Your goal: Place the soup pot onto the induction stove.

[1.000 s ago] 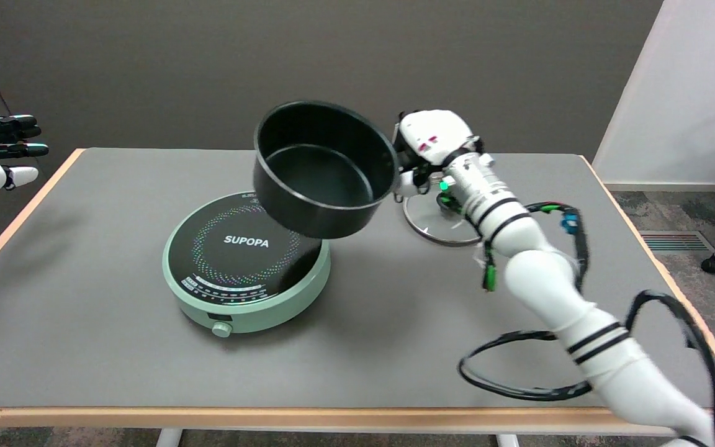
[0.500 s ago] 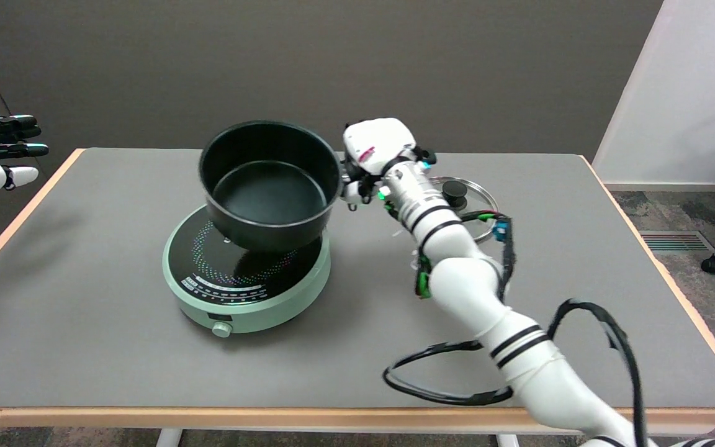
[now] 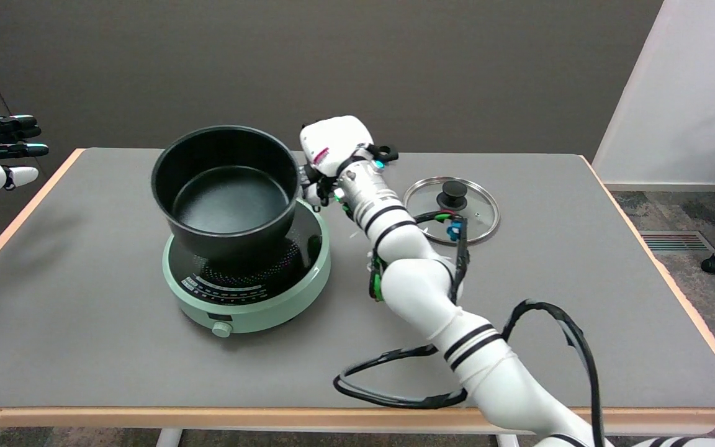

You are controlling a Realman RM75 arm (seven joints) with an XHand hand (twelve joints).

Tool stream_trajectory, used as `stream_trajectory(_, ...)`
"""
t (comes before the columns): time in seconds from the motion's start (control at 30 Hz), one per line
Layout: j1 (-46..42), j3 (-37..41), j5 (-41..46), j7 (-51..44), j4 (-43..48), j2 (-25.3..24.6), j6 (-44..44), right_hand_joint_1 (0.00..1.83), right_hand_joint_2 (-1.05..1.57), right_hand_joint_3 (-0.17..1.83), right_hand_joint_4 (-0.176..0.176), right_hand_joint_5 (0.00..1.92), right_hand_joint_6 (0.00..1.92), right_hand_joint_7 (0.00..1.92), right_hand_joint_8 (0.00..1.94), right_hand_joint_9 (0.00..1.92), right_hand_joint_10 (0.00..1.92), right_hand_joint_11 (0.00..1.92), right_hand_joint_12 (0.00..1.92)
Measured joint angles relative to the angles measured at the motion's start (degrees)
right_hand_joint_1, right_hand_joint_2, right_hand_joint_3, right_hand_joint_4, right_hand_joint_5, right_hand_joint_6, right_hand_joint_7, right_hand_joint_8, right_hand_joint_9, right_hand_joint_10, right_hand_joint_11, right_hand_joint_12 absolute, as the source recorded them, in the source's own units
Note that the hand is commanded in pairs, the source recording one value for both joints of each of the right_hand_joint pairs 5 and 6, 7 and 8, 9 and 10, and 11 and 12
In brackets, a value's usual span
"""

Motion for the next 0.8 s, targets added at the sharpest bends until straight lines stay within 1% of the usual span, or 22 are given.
stream_trajectory(0.37, 3.32, 1.65, -2.34, -1.3, -5.11, -3.54, -2.36, 0.94, 1.33, 0.71, -0.072, 1.86, 1.86, 1.86, 1.86, 1.86, 1.86, 1.86, 1.86)
stream_trajectory(0.8, 4.99, 3.54, -4.06, -1.95, -8.35, -5.51, -2.99, 0.95, 1.32, 0.73, -0.073, 1.86, 1.86, 1.86, 1.86, 1.86, 1.86, 1.86, 1.86)
